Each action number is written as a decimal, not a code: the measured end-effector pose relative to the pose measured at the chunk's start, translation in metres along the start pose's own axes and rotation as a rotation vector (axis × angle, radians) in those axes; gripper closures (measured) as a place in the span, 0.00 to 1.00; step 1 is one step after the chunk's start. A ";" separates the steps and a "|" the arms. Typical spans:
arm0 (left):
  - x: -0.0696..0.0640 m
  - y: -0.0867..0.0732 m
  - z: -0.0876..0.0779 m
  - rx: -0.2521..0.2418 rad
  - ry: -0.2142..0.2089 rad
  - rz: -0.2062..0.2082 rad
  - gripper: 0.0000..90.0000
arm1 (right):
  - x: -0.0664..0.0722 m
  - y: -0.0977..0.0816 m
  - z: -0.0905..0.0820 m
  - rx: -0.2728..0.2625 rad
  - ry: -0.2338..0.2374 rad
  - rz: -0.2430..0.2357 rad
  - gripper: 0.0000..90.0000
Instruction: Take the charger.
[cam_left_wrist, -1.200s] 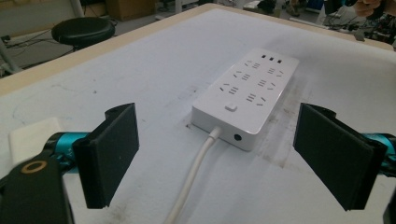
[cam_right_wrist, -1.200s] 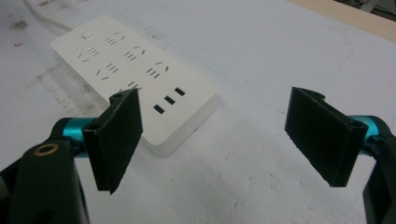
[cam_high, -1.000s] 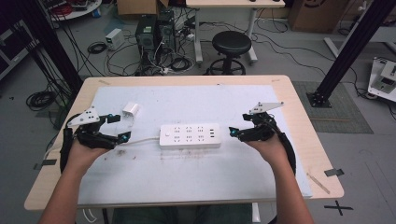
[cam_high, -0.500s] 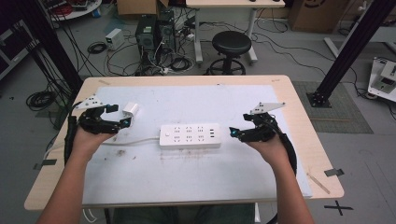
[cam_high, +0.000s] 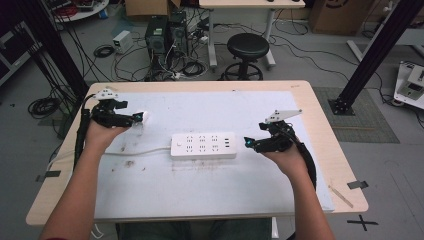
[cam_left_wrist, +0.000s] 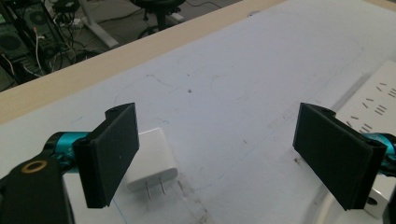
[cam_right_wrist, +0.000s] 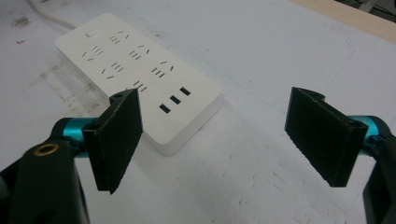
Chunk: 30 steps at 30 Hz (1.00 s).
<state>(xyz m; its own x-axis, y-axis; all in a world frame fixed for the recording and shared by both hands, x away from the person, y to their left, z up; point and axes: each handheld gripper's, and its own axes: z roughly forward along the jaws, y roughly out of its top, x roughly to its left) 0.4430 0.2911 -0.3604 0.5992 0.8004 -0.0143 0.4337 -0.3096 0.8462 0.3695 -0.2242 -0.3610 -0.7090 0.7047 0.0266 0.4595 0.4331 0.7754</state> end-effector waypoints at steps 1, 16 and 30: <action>0.000 0.000 0.000 0.000 0.000 0.000 0.16 | 0.000 0.000 0.000 0.000 0.000 0.000 0.22; 0.035 -0.016 0.058 0.126 0.058 -0.124 0.16 | 0.000 0.000 0.002 0.021 -0.014 0.007 0.22; 0.044 -0.032 0.080 0.177 0.049 -0.156 0.16 | 0.001 -0.001 0.006 0.033 -0.013 0.011 0.22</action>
<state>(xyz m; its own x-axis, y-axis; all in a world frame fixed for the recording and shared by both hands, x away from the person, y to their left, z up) 0.5089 0.2950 -0.4306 0.4839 0.8684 -0.1080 0.6325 -0.2618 0.7290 0.3714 -0.2204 -0.3649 -0.6972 0.7164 0.0265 0.4845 0.4436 0.7540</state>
